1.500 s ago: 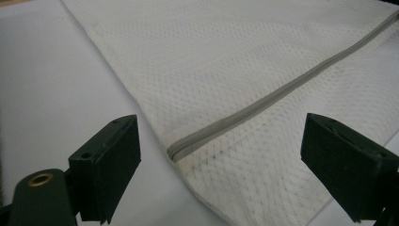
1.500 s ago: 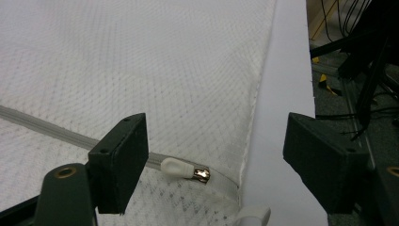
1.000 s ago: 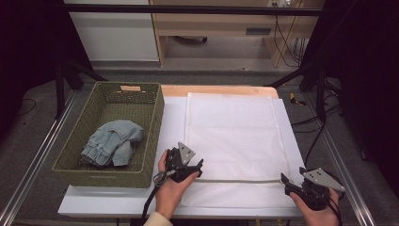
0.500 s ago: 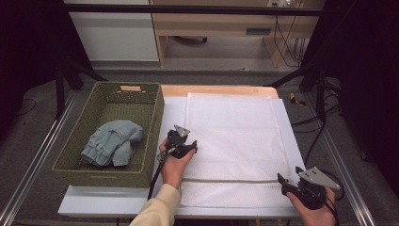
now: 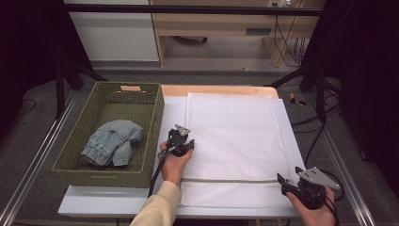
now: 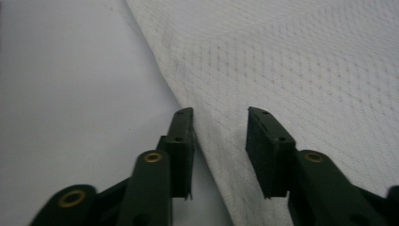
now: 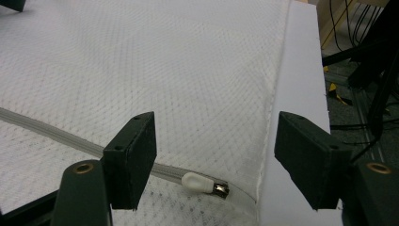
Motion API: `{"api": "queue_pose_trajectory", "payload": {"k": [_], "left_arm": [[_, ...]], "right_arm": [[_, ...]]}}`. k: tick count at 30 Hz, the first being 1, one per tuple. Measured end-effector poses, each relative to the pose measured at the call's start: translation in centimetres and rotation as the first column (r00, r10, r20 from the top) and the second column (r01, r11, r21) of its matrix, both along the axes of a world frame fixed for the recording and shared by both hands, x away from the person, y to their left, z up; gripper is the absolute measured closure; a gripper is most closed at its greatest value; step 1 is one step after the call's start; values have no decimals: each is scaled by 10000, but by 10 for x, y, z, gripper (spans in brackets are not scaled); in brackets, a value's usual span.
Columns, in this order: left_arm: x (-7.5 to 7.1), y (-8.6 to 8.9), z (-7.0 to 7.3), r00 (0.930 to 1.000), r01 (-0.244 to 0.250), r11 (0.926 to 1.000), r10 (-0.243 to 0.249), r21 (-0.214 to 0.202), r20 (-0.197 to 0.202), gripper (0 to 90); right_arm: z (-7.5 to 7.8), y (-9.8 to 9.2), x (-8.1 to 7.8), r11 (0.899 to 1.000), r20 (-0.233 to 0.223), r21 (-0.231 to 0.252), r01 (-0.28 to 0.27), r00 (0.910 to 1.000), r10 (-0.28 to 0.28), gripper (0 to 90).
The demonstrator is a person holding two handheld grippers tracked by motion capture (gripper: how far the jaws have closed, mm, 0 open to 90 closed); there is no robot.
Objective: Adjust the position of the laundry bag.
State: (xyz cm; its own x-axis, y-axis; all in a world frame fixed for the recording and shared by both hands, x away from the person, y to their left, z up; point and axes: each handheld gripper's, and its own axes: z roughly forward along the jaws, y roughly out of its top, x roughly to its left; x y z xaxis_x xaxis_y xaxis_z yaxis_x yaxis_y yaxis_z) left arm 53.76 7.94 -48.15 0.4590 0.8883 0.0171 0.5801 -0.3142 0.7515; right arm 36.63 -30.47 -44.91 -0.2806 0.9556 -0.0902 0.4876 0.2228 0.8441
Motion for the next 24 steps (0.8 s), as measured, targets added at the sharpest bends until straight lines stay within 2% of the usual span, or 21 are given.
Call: {"api": "queue_pose_trajectory", "payload": {"k": [4,7,19,21,24], "left_arm": [[0,0,0,9999,27,9999,-29,128,105,828],[1,0,0,9999,-37,10000,37,89,97,880],[-3,1,5,9984,-459,9983,446,356,355,899],[-5,3,8,9956,-697,9961,660,532,671,900],[-6,5,11,9941,-805,9948,755,624,780,900]], "right_arm": [[0,1,0,10000,-12,-39,-24,10000,24,301],[0,0,-1,10000,-44,-16,2,10000,-2,301],[-1,1,0,10000,-81,-43,-36,10000,35,299],[-1,1,0,10000,-94,-69,-51,9999,50,298],[-1,1,0,10000,-108,-63,-63,9999,62,297]]}}
